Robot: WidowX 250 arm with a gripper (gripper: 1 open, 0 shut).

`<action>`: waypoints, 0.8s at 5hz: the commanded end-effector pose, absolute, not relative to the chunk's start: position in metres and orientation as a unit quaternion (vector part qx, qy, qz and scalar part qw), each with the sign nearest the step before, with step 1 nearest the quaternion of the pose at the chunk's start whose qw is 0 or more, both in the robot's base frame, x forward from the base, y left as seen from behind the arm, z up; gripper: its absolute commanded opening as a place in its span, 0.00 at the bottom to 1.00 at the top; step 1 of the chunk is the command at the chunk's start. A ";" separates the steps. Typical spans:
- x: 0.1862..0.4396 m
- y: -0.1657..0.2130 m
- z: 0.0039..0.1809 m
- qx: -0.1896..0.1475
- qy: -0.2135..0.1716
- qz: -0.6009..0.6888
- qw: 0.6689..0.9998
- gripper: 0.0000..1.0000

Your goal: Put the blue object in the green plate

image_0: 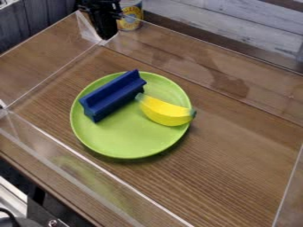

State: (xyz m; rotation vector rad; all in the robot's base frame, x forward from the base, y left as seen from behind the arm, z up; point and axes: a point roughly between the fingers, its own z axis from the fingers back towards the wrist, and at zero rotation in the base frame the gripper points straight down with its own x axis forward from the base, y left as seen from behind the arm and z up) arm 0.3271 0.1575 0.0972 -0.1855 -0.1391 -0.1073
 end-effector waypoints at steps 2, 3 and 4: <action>0.329 0.143 0.107 -0.078 -0.090 -0.060 0.991 1.00; 0.324 0.130 0.113 -0.084 -0.094 -0.075 0.989 1.00; 0.321 0.134 0.113 -0.088 -0.102 -0.071 0.988 1.00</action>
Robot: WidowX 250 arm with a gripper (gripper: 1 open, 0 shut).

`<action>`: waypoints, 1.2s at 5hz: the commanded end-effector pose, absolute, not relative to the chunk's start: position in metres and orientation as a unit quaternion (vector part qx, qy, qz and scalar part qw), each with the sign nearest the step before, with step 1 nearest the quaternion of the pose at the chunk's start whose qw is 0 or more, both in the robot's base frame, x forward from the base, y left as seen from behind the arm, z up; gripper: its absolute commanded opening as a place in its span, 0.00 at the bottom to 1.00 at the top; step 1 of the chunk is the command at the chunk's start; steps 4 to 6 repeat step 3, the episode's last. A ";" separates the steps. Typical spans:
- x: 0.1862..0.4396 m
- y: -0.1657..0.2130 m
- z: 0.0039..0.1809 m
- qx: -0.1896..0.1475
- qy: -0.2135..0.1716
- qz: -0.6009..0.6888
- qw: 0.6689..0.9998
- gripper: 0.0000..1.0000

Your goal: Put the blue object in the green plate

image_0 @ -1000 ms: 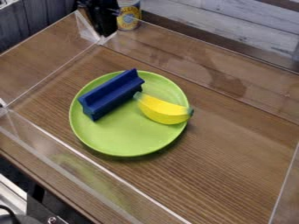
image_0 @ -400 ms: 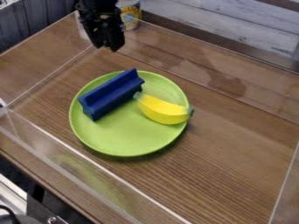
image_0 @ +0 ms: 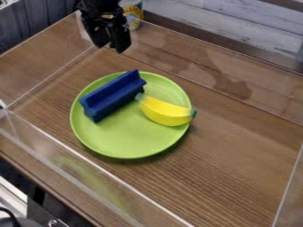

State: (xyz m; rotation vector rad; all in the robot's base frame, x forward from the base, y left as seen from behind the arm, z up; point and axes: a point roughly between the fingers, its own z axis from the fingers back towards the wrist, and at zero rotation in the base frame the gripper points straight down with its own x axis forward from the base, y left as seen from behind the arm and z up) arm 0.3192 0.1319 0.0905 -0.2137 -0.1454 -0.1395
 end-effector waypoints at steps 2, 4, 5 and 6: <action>0.315 0.126 0.112 -0.093 -0.113 -0.071 0.987 1.00; 0.314 0.111 0.113 -0.096 -0.121 -0.069 0.986 1.00; 0.314 0.111 0.113 -0.096 -0.121 -0.069 0.986 1.00; 0.314 0.111 0.113 -0.096 -0.121 -0.069 0.986 1.00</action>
